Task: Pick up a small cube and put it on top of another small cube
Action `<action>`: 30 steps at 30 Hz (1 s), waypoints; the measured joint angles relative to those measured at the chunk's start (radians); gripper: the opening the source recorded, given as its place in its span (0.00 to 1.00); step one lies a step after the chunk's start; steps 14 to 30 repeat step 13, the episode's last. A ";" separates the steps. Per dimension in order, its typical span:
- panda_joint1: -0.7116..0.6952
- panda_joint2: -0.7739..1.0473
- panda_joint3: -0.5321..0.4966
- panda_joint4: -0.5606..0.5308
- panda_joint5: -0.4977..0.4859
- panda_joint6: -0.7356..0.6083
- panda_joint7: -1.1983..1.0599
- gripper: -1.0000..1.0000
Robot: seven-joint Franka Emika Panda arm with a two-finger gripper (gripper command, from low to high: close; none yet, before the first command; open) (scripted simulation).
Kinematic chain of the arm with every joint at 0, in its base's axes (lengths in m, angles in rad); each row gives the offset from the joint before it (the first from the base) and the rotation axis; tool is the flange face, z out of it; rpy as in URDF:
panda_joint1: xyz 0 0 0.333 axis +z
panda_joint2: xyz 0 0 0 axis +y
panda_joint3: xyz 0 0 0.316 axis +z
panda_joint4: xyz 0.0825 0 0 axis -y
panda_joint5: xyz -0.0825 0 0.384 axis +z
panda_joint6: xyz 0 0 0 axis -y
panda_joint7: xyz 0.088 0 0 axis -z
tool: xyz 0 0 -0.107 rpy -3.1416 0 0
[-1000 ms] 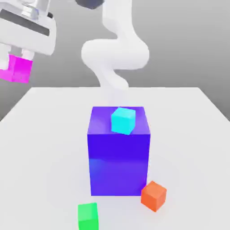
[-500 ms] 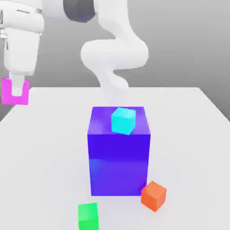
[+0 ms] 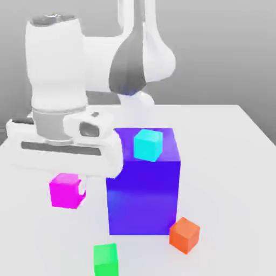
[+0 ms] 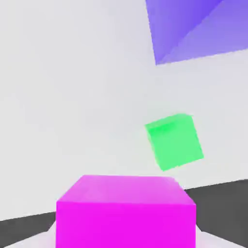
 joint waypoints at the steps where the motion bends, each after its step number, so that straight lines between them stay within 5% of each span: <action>1: 0.003 0.034 0.020 0.002 0.033 0.008 -0.069 0.00; 3: -0.007 0.104 0.066 0.006 0.100 0.031 -0.194 0.00; 6: -0.210 0.215 0.290 0.014 0.148 0.129 -0.258 0.00; 7: -0.274 0.249 0.357 0.016 0.151 0.164 -0.263 1.00; 30: -0.305 0.267 0.390 0.017 0.153 0.182 -0.265 1.00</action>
